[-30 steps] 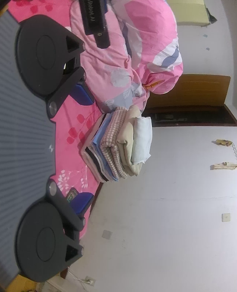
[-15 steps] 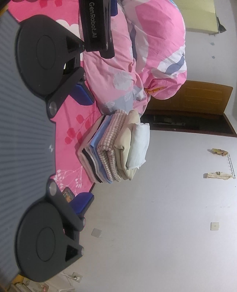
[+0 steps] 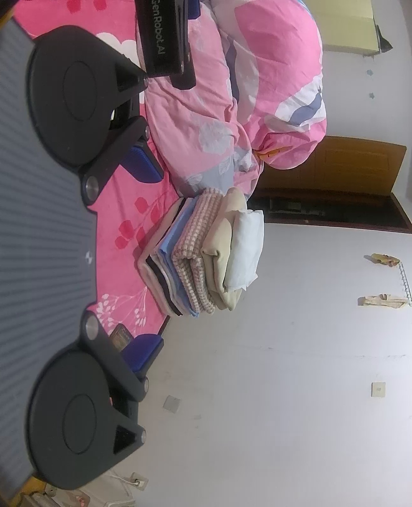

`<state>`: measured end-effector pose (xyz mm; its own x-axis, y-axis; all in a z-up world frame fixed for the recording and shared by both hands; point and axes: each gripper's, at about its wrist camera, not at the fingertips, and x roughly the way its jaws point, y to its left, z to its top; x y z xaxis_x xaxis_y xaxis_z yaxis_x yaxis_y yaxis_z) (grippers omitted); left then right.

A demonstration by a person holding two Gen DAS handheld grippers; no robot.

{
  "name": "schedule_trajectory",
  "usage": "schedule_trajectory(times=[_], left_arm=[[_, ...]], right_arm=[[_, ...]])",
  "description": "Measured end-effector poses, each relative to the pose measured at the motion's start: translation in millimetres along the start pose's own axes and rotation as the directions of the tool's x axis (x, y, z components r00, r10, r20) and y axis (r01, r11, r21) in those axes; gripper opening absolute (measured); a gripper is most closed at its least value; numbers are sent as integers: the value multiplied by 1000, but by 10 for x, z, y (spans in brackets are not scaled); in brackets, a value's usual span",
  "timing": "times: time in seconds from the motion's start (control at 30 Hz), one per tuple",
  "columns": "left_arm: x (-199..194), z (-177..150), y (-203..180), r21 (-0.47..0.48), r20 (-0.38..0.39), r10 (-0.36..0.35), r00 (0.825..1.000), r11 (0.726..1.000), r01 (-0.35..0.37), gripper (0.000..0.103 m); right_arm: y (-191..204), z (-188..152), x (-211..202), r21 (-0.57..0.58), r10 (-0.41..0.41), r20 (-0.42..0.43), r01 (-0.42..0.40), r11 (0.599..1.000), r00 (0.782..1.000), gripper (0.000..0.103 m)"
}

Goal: Fold clothes

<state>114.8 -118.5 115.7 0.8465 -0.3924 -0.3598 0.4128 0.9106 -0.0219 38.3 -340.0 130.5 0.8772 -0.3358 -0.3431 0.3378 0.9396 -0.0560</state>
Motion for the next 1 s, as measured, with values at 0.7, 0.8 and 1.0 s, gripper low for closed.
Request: schedule_trajectory(times=[0.7, 0.8, 1.0], left_arm=[[-21, -15, -32, 22, 5, 15, 1000, 1000, -15, 103], [-19, -18, -41, 23, 4, 15, 1000, 1000, -15, 103], [-16, -28, -64, 28, 4, 17, 1000, 999, -17, 103]], right_arm=[[-19, -29, 95, 5, -11, -23, 11, 1000, 1000, 102], [-21, -31, 102, 6, -13, -25, 13, 1000, 1000, 102], [-20, -35, 115, 7, -13, -31, 13, 1000, 999, 102]])
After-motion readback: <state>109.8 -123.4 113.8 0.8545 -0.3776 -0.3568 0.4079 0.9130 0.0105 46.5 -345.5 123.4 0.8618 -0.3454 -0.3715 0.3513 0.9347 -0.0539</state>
